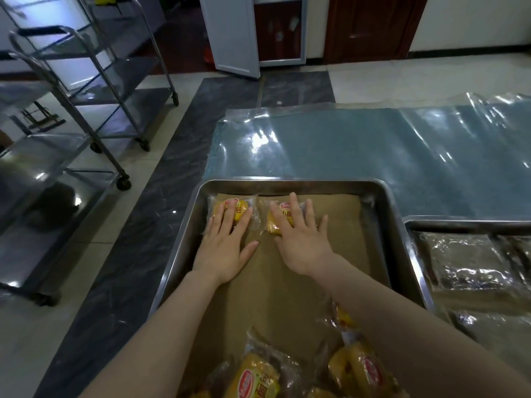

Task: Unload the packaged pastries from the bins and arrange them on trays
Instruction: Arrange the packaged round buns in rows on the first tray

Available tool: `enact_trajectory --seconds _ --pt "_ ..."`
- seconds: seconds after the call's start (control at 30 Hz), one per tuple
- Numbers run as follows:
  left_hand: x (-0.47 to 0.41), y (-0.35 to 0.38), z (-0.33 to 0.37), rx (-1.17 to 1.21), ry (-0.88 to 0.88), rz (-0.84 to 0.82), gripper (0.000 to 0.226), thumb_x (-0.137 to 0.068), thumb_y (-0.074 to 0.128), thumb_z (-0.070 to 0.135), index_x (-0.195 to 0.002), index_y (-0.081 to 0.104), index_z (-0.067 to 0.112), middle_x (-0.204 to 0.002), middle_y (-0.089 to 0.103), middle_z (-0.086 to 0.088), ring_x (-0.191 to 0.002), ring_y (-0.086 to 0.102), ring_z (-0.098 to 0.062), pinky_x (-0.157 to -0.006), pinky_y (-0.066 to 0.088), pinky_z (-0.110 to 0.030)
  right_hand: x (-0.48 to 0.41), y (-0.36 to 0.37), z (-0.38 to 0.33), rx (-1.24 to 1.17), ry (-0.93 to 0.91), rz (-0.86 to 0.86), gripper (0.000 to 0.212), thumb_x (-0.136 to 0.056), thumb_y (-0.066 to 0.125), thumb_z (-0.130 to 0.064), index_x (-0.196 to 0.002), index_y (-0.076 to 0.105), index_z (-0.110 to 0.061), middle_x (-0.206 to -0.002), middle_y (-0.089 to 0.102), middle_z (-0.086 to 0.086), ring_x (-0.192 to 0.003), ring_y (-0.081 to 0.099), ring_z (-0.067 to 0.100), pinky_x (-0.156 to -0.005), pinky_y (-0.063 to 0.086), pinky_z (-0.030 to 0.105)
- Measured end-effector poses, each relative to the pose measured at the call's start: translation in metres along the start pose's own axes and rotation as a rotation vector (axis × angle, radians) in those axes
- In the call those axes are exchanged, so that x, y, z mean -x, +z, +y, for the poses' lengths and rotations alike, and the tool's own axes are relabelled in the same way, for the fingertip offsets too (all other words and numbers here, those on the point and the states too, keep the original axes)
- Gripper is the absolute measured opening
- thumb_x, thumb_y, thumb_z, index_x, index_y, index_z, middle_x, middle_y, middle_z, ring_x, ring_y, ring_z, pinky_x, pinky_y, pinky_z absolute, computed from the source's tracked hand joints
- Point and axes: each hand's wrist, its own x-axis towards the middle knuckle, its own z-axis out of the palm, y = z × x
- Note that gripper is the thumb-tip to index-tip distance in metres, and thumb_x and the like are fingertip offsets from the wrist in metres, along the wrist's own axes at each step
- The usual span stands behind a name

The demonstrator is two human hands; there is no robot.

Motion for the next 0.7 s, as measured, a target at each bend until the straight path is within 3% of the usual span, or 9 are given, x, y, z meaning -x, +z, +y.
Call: enact_trajectory --seconds 0.1,0.17,0.27,0.37,0.53,0.6,0.63,0.7 --pt "0.004 0.003 0.001 0.013 -0.038 0.082 0.066 -0.093 0.025 0.056 -0.145 -0.013 0.039 -0.154 -0.024 0.0 -0.138 -0.029 -0.015 -0.113 -0.011 -0.039 -0.008 0.001 -0.004 0.003 -0.003 0.031 0.069 -0.096 0.029 -0.055 -0.142 -0.022 -0.045 -0.152 -0.033 0.001 -0.138 -0.031 0.036 -0.107 -0.01 0.064" --pt "0.007 0.001 0.002 0.033 -0.057 0.18 0.064 -0.095 0.031 0.047 -0.149 0.0 0.033 -0.157 -0.014 -0.005 -0.142 -0.019 -0.02 -0.115 -0.004 -0.04 -0.013 0.001 -0.007 0.01 -0.022 0.036 0.068 -0.096 0.028 -0.055 -0.143 -0.02 -0.044 -0.153 -0.032 0.001 -0.138 -0.03 0.036 -0.107 -0.01 0.063" --pt "0.016 -0.002 0.005 0.036 -0.028 0.387 0.054 -0.093 0.035 0.033 -0.145 0.03 0.02 -0.153 0.024 -0.014 -0.142 0.017 -0.029 -0.114 0.02 -0.044 -0.018 0.002 -0.012 0.014 -0.057 0.06 0.065 -0.099 0.027 -0.05 -0.145 -0.018 -0.043 -0.154 -0.029 -0.002 -0.138 -0.029 0.035 -0.108 -0.011 0.062" --pt "0.018 -0.002 0.008 0.034 -0.011 0.4 0.047 -0.094 0.037 0.032 -0.136 0.048 0.015 -0.138 0.048 -0.013 -0.125 0.044 -0.031 -0.1 0.042 -0.045 -0.019 0.0 -0.012 0.01 -0.079 0.075 0.064 -0.101 0.032 -0.034 -0.146 -0.012 -0.044 -0.156 -0.024 -0.005 -0.14 -0.028 0.033 -0.107 -0.014 0.06" --pt "0.017 -0.001 0.008 0.065 -0.098 0.323 0.041 -0.094 0.044 0.028 -0.132 0.052 0.015 -0.141 0.046 -0.012 -0.13 0.04 -0.03 -0.105 0.034 -0.043 -0.006 -0.023 -0.004 0.04 -0.123 0.097 0.071 -0.097 0.041 -0.019 -0.148 -0.003 -0.041 -0.158 -0.016 -0.006 -0.142 -0.023 0.03 -0.111 -0.01 0.061" --pt "0.016 0.0 0.007 0.086 -0.119 0.293 0.042 -0.095 0.042 0.03 -0.134 0.049 0.016 -0.145 0.04 -0.011 -0.135 0.034 -0.029 -0.108 0.03 -0.042 0.012 -0.038 0.006 -0.032 -0.101 0.12 0.064 -0.097 0.043 -0.021 -0.148 0.011 -0.039 -0.16 -0.002 -0.007 -0.146 -0.008 0.028 -0.115 0.001 0.056" --pt "0.015 0.001 0.007 0.095 -0.125 0.281 0.043 -0.095 0.04 0.031 -0.135 0.048 0.017 -0.147 0.038 -0.01 -0.136 0.032 -0.029 -0.109 0.029 -0.042 0.023 -0.045 0.015 -0.085 -0.092 0.125 0.056 -0.096 0.044 -0.021 -0.146 0.024 -0.035 -0.158 0.014 -0.005 -0.145 0.008 0.028 -0.115 0.014 0.052" --pt "0.014 0.001 0.006 0.107 -0.129 0.264 0.045 -0.095 0.038 0.032 -0.137 0.044 0.018 -0.149 0.035 -0.009 -0.138 0.029 -0.028 -0.11 0.027 -0.041 0.047 -0.055 0.036 -0.128 -0.092 0.089 0.034 -0.095 0.046 -0.026 -0.128 0.053 -0.03 -0.135 0.047 -0.004 -0.124 0.043 0.021 -0.1 0.04 0.037"
